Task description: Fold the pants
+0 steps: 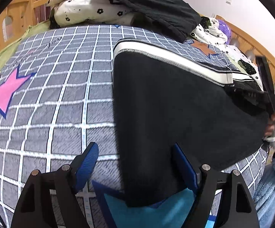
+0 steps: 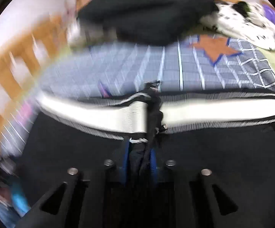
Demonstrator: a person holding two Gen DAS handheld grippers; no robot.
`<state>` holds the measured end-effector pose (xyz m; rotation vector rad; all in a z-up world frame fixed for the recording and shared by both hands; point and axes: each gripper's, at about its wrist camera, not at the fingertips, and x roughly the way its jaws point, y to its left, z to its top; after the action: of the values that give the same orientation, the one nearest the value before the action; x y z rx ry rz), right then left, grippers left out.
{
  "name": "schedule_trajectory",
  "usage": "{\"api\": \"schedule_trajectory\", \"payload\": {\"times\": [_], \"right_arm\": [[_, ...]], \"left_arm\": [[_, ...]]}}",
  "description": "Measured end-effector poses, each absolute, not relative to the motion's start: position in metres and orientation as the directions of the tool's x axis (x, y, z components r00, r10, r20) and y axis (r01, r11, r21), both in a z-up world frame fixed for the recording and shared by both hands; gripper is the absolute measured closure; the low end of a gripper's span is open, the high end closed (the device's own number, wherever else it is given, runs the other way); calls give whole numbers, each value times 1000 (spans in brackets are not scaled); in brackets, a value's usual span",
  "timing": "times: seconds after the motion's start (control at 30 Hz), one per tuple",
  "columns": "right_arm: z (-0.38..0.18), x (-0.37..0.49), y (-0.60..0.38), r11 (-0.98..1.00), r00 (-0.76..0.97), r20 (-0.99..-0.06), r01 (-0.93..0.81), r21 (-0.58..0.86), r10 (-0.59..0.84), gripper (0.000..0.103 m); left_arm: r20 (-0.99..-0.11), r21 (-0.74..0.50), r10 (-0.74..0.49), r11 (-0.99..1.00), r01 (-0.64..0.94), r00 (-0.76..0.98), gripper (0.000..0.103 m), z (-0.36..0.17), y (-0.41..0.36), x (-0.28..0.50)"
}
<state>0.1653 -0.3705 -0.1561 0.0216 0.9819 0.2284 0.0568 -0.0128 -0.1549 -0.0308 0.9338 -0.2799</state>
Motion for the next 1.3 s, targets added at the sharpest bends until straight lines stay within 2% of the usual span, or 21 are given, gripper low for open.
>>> {"api": "schedule_trajectory", "payload": {"times": [0.03, 0.07, 0.13, 0.27, 0.33, 0.4, 0.47, 0.5, 0.63, 0.7, 0.77, 0.83, 0.9, 0.97, 1.03, 1.07, 1.13, 1.2, 1.23, 1.27, 1.3], "right_arm": [[-158, 159, -369, 975, 558, -807, -200, 95, 193, 76], [-153, 154, -370, 975, 570, -800, -204, 84, 188, 70], [-135, 137, -376, 982, 583, -795, -173, 80, 167, 69], [-104, 78, -383, 966, 633, -731, -186, 178, 256, 65], [-106, 48, -378, 964, 642, -720, -202, 173, 264, 65], [-125, 32, -367, 966, 617, -748, -221, 134, 244, 65], [-155, 23, -362, 967, 581, -781, -225, 118, 231, 54], [-161, 22, -361, 967, 575, -786, -230, 110, 226, 54], [-131, 15, -377, 963, 615, -748, -238, 124, 249, 53], [-111, 5, -405, 977, 683, -699, -167, 129, 209, 50], [-95, -5, -442, 994, 734, -672, -37, 105, 99, 43], [-89, -10, -488, 988, 743, -668, 133, 79, -47, 39], [-94, -8, -527, 961, 709, -692, 264, 83, -135, 39], [-107, -2, -567, 921, 670, -729, 358, 151, -141, 39], [-123, 5, -592, 889, 640, -758, 412, 202, -125, 39], [-128, 6, -598, 879, 641, -760, 419, 227, -109, 39], [-139, 17, -606, 861, 662, -749, 400, 313, -35, 39], [-148, 29, -610, 848, 679, -733, 369, 381, 34, 39], [-152, 37, -612, 847, 677, -735, 363, 388, 47, 39], [-154, 47, -612, 852, 673, -737, 352, 388, 57, 41], [-154, 53, -610, 856, 669, -742, 359, 372, 42, 50]], "left_arm": [[-779, -137, -238, 967, 213, 580, 24, -151, -13, 57], [-772, -129, -226, 971, 201, 594, 24, -148, -13, 59], [-765, -132, -220, 973, 187, 605, 24, -142, -12, 63], [-769, -161, -225, 974, 160, 598, 24, -139, -12, 74], [-777, -160, -223, 975, 157, 589, 24, -142, -15, 78], [-785, -155, -220, 975, 161, 580, 25, -145, -20, 81], [-792, -155, -225, 973, 170, 567, 25, -146, -26, 84], [-795, -156, -227, 973, 173, 563, 26, -145, -29, 84], [-787, -153, -235, 970, 189, 570, 26, -134, -32, 88], [-782, -138, -224, 972, 188, 581, 26, -127, -29, 95], [-785, -138, -220, 973, 182, 579, 26, -125, -24, 105], [-799, -169, -246, 968, 188, 549, 26, -129, -19, 120], [-812, -195, -269, 961, 195, 518, 26, -137, -16, 135], [-813, -213, -286, 957, 199, 507, 30, -143, -15, 146], [-819, -261, -322, 946, 191, 475, 38, -152, -11, 162], [-816, -309, -361, 932, 188, 452, 42, -157, -8, 169], [-807, -361, -411, 912, 196, 424, 55, -161, -7, 179], [-803, -393, -444, 896, 207, 397, 56, -164, -8, 187], [-797, -411, -458, 889, 203, 395, 63, -165, -8, 189], [-789, -433, -474, 881, 193, 391, 67, -167, -7, 191], [-781, -450, -483, 875, 180, 396, 77, -167, -6, 191]]}}
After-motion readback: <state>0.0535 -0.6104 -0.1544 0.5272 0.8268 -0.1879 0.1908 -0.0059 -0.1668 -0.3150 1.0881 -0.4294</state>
